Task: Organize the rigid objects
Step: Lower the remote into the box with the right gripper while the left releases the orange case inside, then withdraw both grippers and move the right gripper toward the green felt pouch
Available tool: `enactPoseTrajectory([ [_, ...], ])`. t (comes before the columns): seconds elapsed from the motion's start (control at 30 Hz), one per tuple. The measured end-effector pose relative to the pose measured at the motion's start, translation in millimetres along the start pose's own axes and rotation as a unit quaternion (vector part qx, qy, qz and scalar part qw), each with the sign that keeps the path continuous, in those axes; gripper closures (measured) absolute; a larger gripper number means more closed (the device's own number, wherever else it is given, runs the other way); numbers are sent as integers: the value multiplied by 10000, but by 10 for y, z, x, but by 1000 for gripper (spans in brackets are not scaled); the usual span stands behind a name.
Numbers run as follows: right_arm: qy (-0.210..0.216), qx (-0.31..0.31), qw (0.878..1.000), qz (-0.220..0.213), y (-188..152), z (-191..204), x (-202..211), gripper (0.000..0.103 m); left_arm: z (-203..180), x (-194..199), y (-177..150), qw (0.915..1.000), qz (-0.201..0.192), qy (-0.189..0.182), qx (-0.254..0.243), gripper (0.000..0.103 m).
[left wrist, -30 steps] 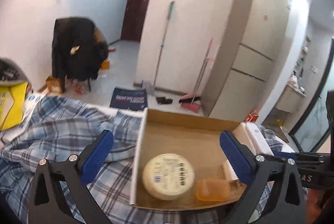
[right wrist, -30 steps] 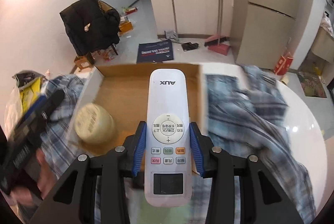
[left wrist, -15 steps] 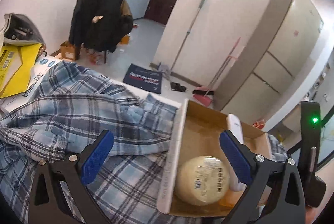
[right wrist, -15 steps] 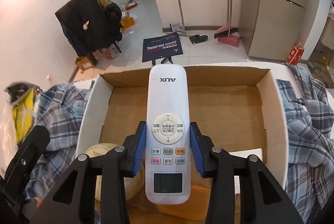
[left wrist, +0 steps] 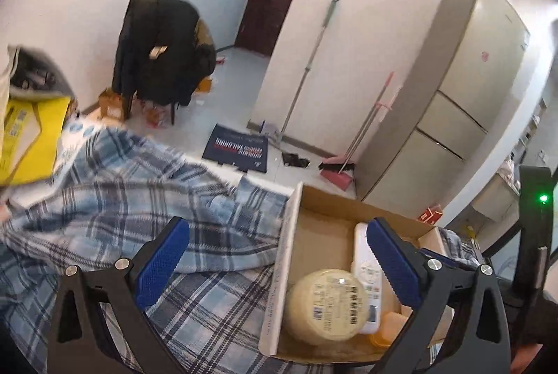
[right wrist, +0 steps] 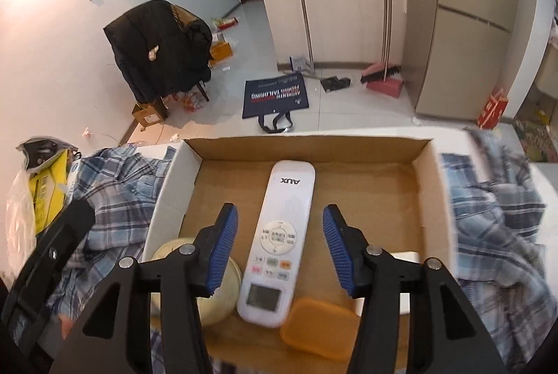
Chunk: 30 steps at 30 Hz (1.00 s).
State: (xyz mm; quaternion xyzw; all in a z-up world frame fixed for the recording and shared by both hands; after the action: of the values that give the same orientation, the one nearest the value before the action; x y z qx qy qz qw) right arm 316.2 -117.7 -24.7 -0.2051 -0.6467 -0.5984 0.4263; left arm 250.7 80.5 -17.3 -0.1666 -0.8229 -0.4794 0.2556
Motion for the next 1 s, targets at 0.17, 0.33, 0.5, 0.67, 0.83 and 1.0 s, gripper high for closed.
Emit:
enactPoseTrajectory([
  [0.17,-115,205,9992,-329,-113,-82,480,52,-243,333,69,9986,-313,-291,-312,0],
  [0.33,-339,416,9959,-723,-275,-153,1044,52,-592,688,42,9922,-731,-470,-898,0],
  [0.5,-199,358,9928,-1127,-510,-228,1628,51,-867,1189,-17,9860,-748,-1016,-1094,0],
  [0.67,-374,-41,9858,-1636,-764,-308,2041,49,-894,1928,-119,9772,-1499,-903,-1201,0],
  [0.83,-267,-61,9812,-1912,-970,-278,2285,40,-847,2270,-329,9677,-1793,-889,-1535,0],
  [1.0,-2,257,9812,-1914,-1187,-206,2292,34,-707,2306,-577,9682,-1742,-931,-1538,0],
])
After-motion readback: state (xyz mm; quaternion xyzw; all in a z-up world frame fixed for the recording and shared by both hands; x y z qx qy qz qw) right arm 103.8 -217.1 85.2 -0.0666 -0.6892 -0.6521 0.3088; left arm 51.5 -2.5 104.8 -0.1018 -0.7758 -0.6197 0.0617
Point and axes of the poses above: each gripper's, at about its wrist camera, not at the fingertips, and x roughly against the way its jaws point, z to its left, y to its top, the point moved 1 cm from there along -x, roughly the way its jaws point, and after that the axes turned 7 degrees about x, right-handed, at the moved point
